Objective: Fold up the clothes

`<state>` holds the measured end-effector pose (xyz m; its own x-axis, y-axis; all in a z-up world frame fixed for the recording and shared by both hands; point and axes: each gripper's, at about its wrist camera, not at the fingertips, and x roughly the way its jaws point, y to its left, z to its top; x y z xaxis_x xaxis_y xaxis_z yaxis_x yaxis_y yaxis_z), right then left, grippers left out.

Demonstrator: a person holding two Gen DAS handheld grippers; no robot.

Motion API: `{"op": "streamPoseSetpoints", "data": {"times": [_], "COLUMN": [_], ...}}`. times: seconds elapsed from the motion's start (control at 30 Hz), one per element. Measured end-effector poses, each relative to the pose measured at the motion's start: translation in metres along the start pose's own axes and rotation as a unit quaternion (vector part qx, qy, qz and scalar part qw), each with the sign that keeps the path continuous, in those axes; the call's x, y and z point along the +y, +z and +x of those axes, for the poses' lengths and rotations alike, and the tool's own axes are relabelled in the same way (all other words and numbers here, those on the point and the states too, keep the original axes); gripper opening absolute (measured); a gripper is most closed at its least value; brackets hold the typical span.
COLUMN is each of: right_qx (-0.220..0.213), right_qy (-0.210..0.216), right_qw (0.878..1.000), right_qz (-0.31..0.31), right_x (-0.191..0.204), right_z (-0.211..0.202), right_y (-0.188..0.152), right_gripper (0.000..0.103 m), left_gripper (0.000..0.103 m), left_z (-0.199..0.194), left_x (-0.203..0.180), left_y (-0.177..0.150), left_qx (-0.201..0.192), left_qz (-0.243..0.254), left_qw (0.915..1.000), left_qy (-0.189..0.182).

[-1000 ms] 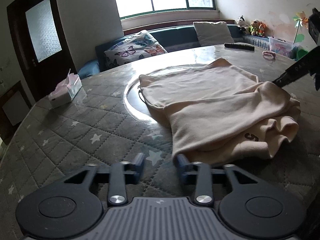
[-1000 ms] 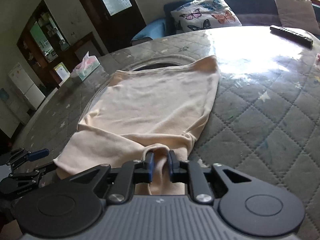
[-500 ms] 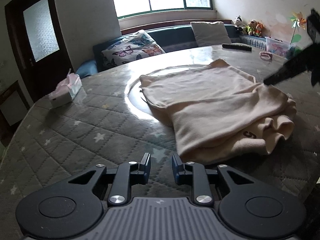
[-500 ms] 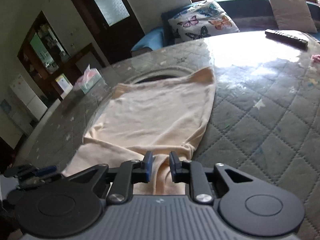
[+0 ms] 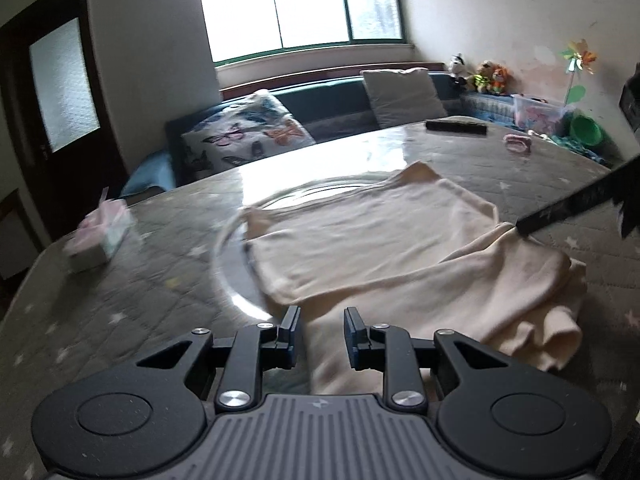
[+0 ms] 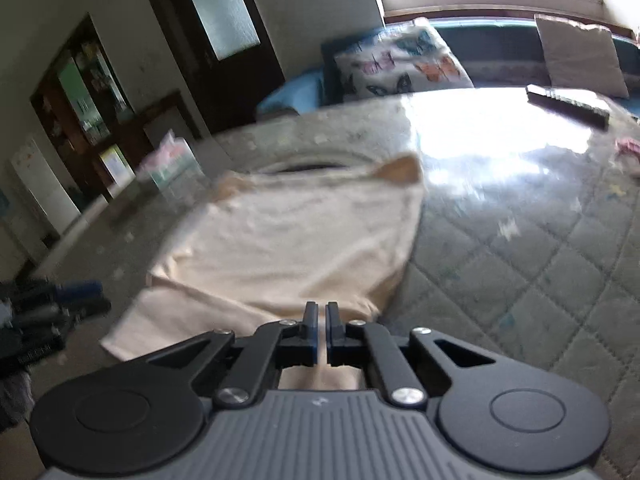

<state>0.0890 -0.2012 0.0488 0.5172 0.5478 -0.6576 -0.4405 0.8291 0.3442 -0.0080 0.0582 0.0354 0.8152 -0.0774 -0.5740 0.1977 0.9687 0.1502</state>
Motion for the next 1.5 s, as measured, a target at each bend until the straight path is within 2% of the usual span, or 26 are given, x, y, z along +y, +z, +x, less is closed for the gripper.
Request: {"op": "streamPoseSetpoints", "data": {"times": [0.13,0.2,0.23,0.33,0.4,0.5,0.67,0.8,0.87,0.97,1.1,1.23,1.37,1.5], "right_qx": [0.003,0.004,0.006,0.022,0.025,0.008,-0.023,-0.004,-0.016,-0.032,-0.006,0.022,0.017,0.027], "right_qy": [-0.001,-0.001,-0.001,-0.007,-0.016,-0.023,-0.032,-0.051,-0.060,-0.043,-0.007,-0.011,-0.007,0.003], "right_qw": [1.000,1.000,1.000,0.999,0.999,0.999,0.998,0.998,0.997,0.997,0.994,0.993,0.995,0.991], "right_qz": [-0.002,-0.002,-0.005,-0.023,-0.035,-0.044,-0.056,-0.044,-0.046,-0.063,-0.106,-0.113,-0.096,-0.130], "right_x": [-0.003,-0.004,-0.004,0.001,0.004,0.007,0.010,0.001,0.000,0.009,0.028,0.028,0.021,0.035], "right_z": [0.003,0.004,0.006,0.015,0.018,0.011,-0.001,0.009,0.006,-0.002,0.012,0.037,0.028,0.016], "right_y": [-0.001,-0.002,-0.002,-0.003,-0.004,-0.004,-0.003,-0.006,-0.005,0.000,-0.001,-0.004,-0.002,-0.008], "right_gripper": [0.008,0.019,0.021,0.021,0.010,0.004,0.004,0.008,0.009,0.009,0.009,0.009,0.009,0.013], "left_gripper": [0.026,0.026,0.026,0.026,0.026,0.026,0.026,0.026,0.026,0.027,0.027,0.027,0.027,0.027], "left_z": [0.019,0.028,0.033,0.042,0.045,0.049,0.055,0.052,0.049,0.045,0.050,0.059,0.053,0.042], "left_x": [-0.012,-0.017,-0.020,-0.026,-0.029,-0.030,-0.025,-0.025,-0.026,-0.031,-0.042,-0.042,-0.036,-0.047], "left_y": [0.012,0.016,0.017,0.018,0.016,0.012,0.007,0.007,0.011,0.017,0.019,0.013,0.013,0.013], "left_qx": [0.003,0.008,0.010,0.017,0.020,0.026,0.034,0.034,0.029,0.018,0.018,0.033,0.028,0.015], "left_qz": [0.018,0.028,0.034,0.042,0.045,0.045,0.031,0.035,0.038,0.040,0.052,0.054,0.044,0.050], "left_qw": [0.9995,0.9991,0.9988,0.9982,0.9980,0.9980,0.9985,0.9985,0.9986,0.9984,0.9973,0.9970,0.9977,0.9968], "left_qy": [-0.025,-0.030,-0.034,-0.039,-0.040,-0.038,-0.030,-0.027,-0.025,-0.035,-0.049,-0.044,-0.043,-0.061]}}
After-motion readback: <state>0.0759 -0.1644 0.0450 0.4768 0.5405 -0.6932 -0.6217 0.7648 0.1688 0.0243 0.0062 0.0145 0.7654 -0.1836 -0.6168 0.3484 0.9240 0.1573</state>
